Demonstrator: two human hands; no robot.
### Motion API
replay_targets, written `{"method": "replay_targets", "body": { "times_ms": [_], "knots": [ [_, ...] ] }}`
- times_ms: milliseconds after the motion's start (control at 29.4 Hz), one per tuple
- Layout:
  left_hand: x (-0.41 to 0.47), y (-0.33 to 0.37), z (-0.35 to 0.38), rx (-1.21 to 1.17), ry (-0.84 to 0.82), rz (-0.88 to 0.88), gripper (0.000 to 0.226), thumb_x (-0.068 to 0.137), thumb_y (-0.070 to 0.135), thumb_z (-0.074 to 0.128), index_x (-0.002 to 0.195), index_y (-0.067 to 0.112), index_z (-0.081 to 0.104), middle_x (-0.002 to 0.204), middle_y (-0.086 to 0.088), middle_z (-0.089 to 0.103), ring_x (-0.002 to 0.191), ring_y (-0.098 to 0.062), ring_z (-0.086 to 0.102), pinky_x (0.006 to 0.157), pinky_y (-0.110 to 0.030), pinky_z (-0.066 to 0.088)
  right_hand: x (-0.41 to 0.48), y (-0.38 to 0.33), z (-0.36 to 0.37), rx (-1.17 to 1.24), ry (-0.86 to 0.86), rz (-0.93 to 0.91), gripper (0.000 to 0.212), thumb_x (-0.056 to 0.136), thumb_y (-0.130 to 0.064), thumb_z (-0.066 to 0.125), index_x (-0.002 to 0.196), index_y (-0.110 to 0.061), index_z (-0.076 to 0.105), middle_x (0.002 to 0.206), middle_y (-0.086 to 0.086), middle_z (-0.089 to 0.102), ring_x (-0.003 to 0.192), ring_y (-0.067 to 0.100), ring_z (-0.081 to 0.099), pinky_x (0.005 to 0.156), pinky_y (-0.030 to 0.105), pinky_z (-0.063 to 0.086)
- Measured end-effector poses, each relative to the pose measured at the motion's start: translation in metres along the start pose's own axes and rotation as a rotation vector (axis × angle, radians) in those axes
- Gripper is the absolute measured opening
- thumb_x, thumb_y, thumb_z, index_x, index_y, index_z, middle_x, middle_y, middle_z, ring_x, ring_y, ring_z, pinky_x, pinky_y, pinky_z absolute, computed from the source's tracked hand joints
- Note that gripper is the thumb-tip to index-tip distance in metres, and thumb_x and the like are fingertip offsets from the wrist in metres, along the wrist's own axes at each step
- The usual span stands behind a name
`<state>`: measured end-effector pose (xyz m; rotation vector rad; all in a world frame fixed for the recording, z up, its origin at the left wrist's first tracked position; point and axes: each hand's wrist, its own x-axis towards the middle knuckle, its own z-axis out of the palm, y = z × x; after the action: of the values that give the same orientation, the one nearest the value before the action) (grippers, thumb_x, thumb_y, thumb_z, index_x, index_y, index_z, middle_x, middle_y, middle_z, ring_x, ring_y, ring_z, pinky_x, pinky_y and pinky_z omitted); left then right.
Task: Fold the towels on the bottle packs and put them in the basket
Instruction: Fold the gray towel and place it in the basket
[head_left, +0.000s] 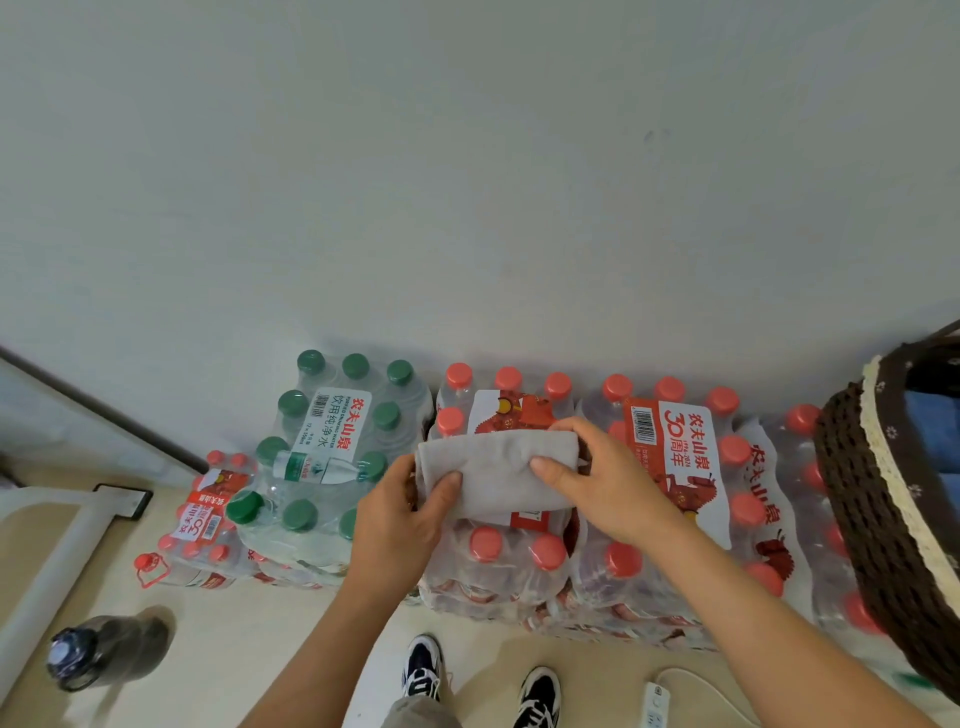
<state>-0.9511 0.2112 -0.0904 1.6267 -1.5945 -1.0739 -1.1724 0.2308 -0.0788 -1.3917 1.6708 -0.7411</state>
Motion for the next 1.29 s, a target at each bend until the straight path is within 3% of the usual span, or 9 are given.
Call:
{"method": "replay_targets", "body": {
  "times_ms": [136,238,374,511,579,681,885,1123,1293],
  "knots": [
    [0.008,0.011,0.005,-0.090,0.061,-0.135,0.024,0.085,0.036,0.069,0.104,0.025,0.060,0.068,0.008,0.071,0.058,-0.016,0.066,0.052,-0.029,0.055,0.015,0.003,0.009,-0.027,0.126,0.042,0.023,0.088,-0.043,0.062,0.104,-0.026,0.059,0.095,-0.011,0.064,0.087,0.006,0.061,0.067,0.023,0.047],
    [0.016,0.013,0.008,0.002,0.124,-0.181,0.037,0.082,0.040,0.070,0.115,0.027,0.058,0.083,0.017,0.065,0.069,0.001,0.062,0.067,-0.028,0.054,0.022,-0.001,0.013,-0.078,0.184,0.040,0.021,0.085,-0.042,0.064,0.095,-0.024,0.063,0.087,-0.010,0.065,0.081,0.008,0.062,0.069,0.033,0.053],
    [0.017,0.020,0.011,0.088,0.192,-0.183,0.041,0.081,0.040,0.069,0.118,0.027,0.057,0.073,0.014,0.062,0.057,0.005,0.059,0.059,-0.024,0.048,0.023,-0.003,0.016,-0.182,0.221,0.001,0.021,0.086,-0.045,0.062,0.086,-0.024,0.065,0.077,-0.010,0.064,0.073,0.009,0.061,0.066,0.036,0.054],
    [0.014,0.015,0.006,0.216,0.175,-0.145,0.049,0.079,0.047,0.069,0.123,0.032,0.053,0.085,0.005,0.065,0.074,-0.010,0.061,0.067,-0.030,0.051,0.019,-0.004,0.018,-0.344,0.270,-0.017,0.027,0.088,-0.050,0.056,0.098,-0.026,0.064,0.093,-0.004,0.055,0.087,0.017,0.056,0.071,0.031,0.049],
    [0.017,0.006,0.001,0.205,0.093,-0.174,0.060,0.078,0.053,0.069,0.130,0.035,0.047,0.096,-0.005,0.065,0.082,-0.017,0.062,0.073,-0.034,0.052,0.018,-0.004,0.014,-0.376,0.227,0.055,0.042,0.087,-0.056,0.055,0.116,-0.025,0.059,0.106,0.001,0.050,0.097,0.020,0.054,0.078,0.031,0.047],
    [0.020,0.004,-0.007,0.036,-0.067,-0.281,0.064,0.079,0.048,0.071,0.136,0.036,0.043,0.089,-0.006,0.067,0.078,-0.017,0.067,0.068,-0.032,0.055,0.024,-0.002,0.003,-0.281,0.071,0.134,0.046,0.083,-0.057,0.060,0.109,-0.019,0.061,0.104,-0.001,0.061,0.094,0.019,0.059,0.081,0.036,0.051],
    [0.016,0.005,-0.002,0.070,-0.123,-0.033,0.050,0.084,0.020,0.071,0.130,0.026,0.053,0.111,0.009,0.063,0.100,-0.009,0.060,0.088,-0.030,0.051,0.023,-0.012,-0.004,-0.117,-0.086,0.214,0.036,0.081,-0.036,0.073,0.109,-0.017,0.061,0.102,-0.004,0.065,0.095,0.017,0.063,0.087,0.040,0.052],
    [0.024,0.006,-0.017,-0.087,-0.407,-0.114,0.035,0.078,0.003,0.071,0.109,0.019,0.066,0.094,-0.003,0.070,0.082,-0.024,0.067,0.067,-0.042,0.059,-0.013,-0.025,-0.010,0.121,-0.101,0.241,0.029,0.073,-0.006,0.079,0.099,-0.016,0.069,0.098,0.000,0.069,0.096,0.015,0.064,0.085,0.032,0.052],
    [0.007,0.027,-0.027,-0.282,-0.620,-0.052,0.046,0.059,0.015,0.072,0.103,0.015,0.058,0.087,0.000,0.062,0.071,-0.005,0.060,0.055,-0.017,0.047,-0.052,-0.048,-0.027,0.097,-0.002,0.137,0.034,0.071,-0.004,0.077,0.091,-0.026,0.062,0.090,-0.009,0.061,0.086,0.008,0.058,0.074,0.025,0.047]
  ]
}}
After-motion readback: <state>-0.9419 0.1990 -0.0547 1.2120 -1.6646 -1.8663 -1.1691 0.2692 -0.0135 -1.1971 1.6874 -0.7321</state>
